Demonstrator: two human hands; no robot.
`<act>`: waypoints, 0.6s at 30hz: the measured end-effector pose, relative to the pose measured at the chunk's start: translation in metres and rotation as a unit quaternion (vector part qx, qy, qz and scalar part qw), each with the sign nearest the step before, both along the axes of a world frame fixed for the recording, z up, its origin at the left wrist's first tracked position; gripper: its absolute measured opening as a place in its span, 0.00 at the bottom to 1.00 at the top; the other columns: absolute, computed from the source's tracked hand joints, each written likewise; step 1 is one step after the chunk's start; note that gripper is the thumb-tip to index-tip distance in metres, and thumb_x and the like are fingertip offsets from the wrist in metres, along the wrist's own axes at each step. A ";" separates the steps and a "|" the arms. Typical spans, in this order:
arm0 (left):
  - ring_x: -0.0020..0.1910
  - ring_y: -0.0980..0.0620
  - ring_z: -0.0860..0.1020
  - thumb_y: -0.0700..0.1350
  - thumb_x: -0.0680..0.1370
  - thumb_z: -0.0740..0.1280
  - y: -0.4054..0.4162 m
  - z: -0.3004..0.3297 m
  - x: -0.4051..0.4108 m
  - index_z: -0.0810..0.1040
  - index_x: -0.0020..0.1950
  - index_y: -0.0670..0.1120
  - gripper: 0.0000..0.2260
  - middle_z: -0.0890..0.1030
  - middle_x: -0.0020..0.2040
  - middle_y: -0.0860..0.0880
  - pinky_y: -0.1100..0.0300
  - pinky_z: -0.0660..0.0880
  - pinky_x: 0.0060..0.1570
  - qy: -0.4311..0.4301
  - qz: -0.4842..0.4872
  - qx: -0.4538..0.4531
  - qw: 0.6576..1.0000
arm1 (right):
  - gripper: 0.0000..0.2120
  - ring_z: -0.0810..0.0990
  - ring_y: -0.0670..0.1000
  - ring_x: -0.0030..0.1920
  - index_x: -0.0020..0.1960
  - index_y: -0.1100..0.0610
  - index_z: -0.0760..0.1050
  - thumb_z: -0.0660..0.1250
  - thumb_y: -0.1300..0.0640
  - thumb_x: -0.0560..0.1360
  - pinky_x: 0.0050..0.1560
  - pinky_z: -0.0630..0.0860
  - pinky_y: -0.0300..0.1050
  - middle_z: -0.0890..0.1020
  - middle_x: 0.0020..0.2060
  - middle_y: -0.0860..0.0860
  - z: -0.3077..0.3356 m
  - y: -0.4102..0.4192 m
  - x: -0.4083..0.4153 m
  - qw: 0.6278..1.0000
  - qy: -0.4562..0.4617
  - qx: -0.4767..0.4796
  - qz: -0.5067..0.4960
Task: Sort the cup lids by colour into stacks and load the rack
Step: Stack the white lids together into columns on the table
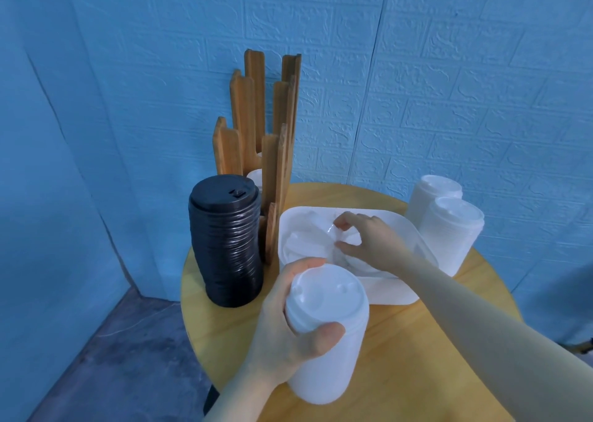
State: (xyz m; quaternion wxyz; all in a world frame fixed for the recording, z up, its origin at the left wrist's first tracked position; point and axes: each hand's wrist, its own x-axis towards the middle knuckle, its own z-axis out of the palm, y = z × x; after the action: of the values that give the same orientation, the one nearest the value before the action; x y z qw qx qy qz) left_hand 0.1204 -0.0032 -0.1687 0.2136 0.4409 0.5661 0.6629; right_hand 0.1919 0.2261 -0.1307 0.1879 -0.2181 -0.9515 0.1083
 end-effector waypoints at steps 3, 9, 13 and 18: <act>0.60 0.49 0.79 0.71 0.60 0.75 -0.001 0.004 0.001 0.74 0.64 0.46 0.42 0.81 0.58 0.52 0.58 0.78 0.55 -0.014 -0.014 0.004 1.000 | 0.12 0.79 0.48 0.52 0.56 0.52 0.77 0.72 0.58 0.73 0.56 0.73 0.42 0.82 0.49 0.46 0.014 -0.012 0.012 0.992 0.113 -0.056 0.018; 0.63 0.52 0.77 0.72 0.62 0.74 -0.002 0.007 0.002 0.72 0.68 0.48 0.43 0.79 0.62 0.56 0.62 0.75 0.58 0.002 -0.013 0.013 1.000 | 0.13 0.76 0.48 0.50 0.58 0.49 0.79 0.70 0.51 0.73 0.54 0.69 0.34 0.77 0.44 0.45 0.056 -0.073 0.056 0.961 0.251 -0.096 0.068; 0.65 0.56 0.76 0.71 0.60 0.75 -0.004 0.009 0.002 0.68 0.72 0.51 0.46 0.78 0.64 0.60 0.61 0.74 0.62 -0.011 -0.029 0.016 0.999 | 0.16 0.75 0.49 0.52 0.61 0.46 0.78 0.67 0.45 0.74 0.55 0.68 0.34 0.73 0.45 0.45 0.058 -0.106 0.080 0.971 0.197 -0.068 0.113; 0.65 0.48 0.77 0.65 0.61 0.79 -0.005 0.011 0.003 0.66 0.72 0.52 0.45 0.79 0.64 0.51 0.53 0.78 0.58 -0.041 -0.062 0.023 0.997 | 0.16 0.74 0.48 0.52 0.62 0.44 0.77 0.66 0.45 0.76 0.54 0.71 0.49 0.72 0.47 0.41 0.044 -0.122 0.082 0.972 0.173 -0.044 0.150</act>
State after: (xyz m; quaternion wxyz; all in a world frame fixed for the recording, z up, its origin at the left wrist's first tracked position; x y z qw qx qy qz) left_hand 0.1233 -0.0084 -0.1577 0.2672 0.4526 0.5133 0.6785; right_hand 0.2735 0.1039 -0.0868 0.3218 -0.0589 -0.9208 0.2126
